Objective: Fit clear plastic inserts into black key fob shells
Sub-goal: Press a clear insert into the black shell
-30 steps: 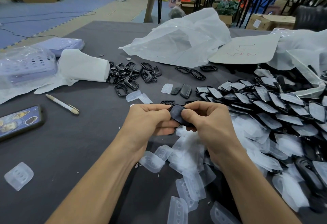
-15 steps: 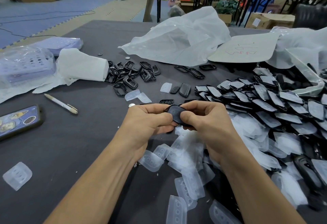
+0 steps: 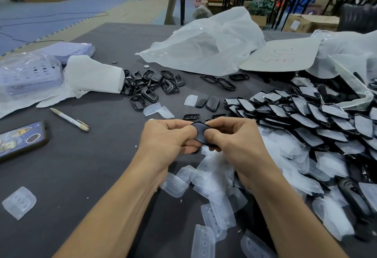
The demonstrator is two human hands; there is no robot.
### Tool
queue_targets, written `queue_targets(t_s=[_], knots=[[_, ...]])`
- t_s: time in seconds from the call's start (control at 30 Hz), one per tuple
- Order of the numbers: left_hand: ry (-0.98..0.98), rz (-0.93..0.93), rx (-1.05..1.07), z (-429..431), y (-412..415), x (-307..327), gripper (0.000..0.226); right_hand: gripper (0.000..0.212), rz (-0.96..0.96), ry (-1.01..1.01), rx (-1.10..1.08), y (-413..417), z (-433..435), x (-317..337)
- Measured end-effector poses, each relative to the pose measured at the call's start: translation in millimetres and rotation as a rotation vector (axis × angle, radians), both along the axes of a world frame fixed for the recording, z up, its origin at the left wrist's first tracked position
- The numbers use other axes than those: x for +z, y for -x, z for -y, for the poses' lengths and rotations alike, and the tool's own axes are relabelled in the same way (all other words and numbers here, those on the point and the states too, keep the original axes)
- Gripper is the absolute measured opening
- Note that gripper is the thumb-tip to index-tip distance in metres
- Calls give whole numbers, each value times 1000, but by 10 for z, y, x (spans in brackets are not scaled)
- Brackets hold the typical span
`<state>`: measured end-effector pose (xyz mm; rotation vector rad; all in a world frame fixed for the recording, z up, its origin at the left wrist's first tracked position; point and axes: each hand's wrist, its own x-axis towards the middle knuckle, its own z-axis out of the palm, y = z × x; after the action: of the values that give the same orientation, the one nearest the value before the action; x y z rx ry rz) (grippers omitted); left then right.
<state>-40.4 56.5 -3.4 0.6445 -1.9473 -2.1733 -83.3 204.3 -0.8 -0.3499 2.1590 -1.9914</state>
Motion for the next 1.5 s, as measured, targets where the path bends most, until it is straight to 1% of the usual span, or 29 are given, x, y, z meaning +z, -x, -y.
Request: queue_targets(t_s=[0.17,0.27,0.43,0.5,0.57,0.6,0.67,0.77,0.87,0.93,1.0,1.03,1.07,1.13,1.2,1.27,1.33,1.4,1.47,1.5], knots=[[-12,-13,50,-6,-8,6,14,14,21,13,-16,3,7,-7],[-3,-37,88,-33,-11,8,13,18,39,11,-36,8,9,-3],[8,-73,119,-50,1,7,13,31,67,76,-51,12,9,18],[32,-78,110,-49,-9,0,13,29,-2,31,-91,-3,27,-15],[61,-81,69,-57,-27,2,20,20,-122,-71,-119,-28,45,-49],[68,-84,37,-67,-36,12,24,20,-168,-114,-125,-35,48,-61],[62,-89,12,-78,-43,28,34,24,-188,-131,-116,-19,42,-70],[47,-83,36,-71,-30,41,37,27,-112,-46,-28,15,8,-50],[34,-70,62,-53,-23,45,32,33,-12,50,17,24,-8,-30],[22,-69,77,-46,-18,37,23,25,3,64,-14,17,-1,-41],[22,-68,75,-45,-19,32,17,12,-74,-9,-34,1,8,-68],[17,-68,74,-45,-21,31,15,10,-116,-53,-39,-8,14,-76],[7,-71,75,-47,-22,29,14,11,-140,-75,-40,-11,16,-85],[-26,-82,77,-48,-21,33,15,20,-110,-15,-12,4,-1,-73],[-51,-90,74,-49,-15,39,18,27,-16,83,40,33,-38,-41],[-46,-90,72,-41,-6,33,17,35,96,140,89,58,-82,-19],[-24,-86,71,-36,0,12,15,43,186,163,115,73,-119,-12],[-15,-82,72,-43,2,-13,15,44,227,171,124,82,-140,-16],[-21,-82,86,-54,7,-36,14,37,182,159,103,72,-135,-7],[-29,-80,97,-57,6,-43,13,33,88,95,72,63,-133,-10]])
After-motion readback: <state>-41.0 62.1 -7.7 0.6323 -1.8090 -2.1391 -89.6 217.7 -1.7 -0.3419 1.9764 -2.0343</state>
